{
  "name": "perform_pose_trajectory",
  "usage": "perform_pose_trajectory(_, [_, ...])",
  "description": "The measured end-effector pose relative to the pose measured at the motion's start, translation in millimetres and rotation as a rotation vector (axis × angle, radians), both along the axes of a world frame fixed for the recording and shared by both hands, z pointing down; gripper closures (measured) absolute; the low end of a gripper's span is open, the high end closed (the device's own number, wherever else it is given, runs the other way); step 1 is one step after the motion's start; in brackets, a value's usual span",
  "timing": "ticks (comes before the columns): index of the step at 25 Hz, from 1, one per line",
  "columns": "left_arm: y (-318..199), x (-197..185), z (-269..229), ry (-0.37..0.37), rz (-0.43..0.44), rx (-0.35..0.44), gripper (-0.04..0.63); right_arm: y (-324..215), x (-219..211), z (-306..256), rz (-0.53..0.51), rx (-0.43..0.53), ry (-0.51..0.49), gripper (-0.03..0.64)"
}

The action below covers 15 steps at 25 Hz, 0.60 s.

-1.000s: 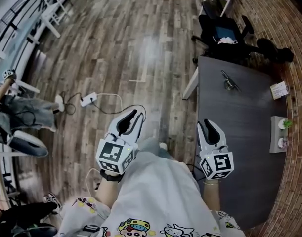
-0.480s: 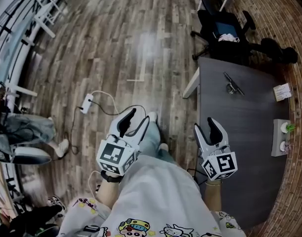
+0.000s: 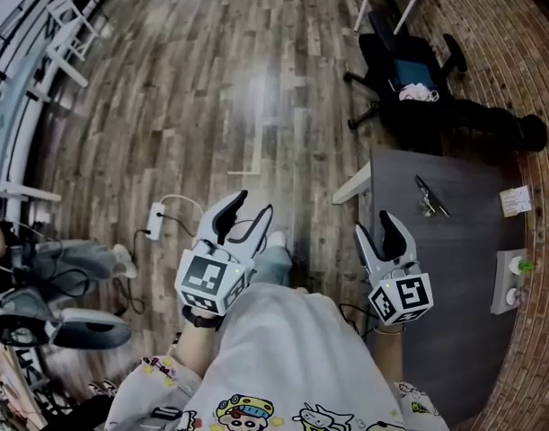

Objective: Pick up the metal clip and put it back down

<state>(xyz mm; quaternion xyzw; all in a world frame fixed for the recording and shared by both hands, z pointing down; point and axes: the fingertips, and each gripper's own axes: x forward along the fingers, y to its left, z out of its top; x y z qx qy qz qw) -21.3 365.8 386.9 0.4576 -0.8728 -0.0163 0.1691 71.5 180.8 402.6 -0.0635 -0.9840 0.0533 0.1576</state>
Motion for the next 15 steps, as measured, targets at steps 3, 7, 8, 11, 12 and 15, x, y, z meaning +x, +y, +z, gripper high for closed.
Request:
perform_pose_trajectory(3, [0,-33,0,-0.013,0.000,0.008,0.394,-1,-33,-4,-0.003,0.016,-0.025,0.369])
perform_pose_trajectory(7, [-1,-57,8,-0.020,0.010,0.014,0.386,-6,-54,-4,0.019,0.018,-0.051,0.357])
perform_pose_trajectory(8, [-2,-63,8,-0.020,0.016,0.012,0.382,-9,-58,-4,0.030,0.015,-0.052,0.353])
perform_pose_trajectory(11, [-5,-77,10,-0.005,0.039,0.006,0.376,-17,-68,-3,0.070,0.013,-0.037,0.347])
perform_pose_trajectory(12, [-6,-80,11,0.002,0.047,0.003,0.373,-20,-70,-2,0.082,0.011,-0.031,0.345])
perform_pose_trajectory(15, [-16,-86,15,0.023,0.078,-0.009,0.367,-31,-73,2,0.113,0.003,-0.013,0.337])
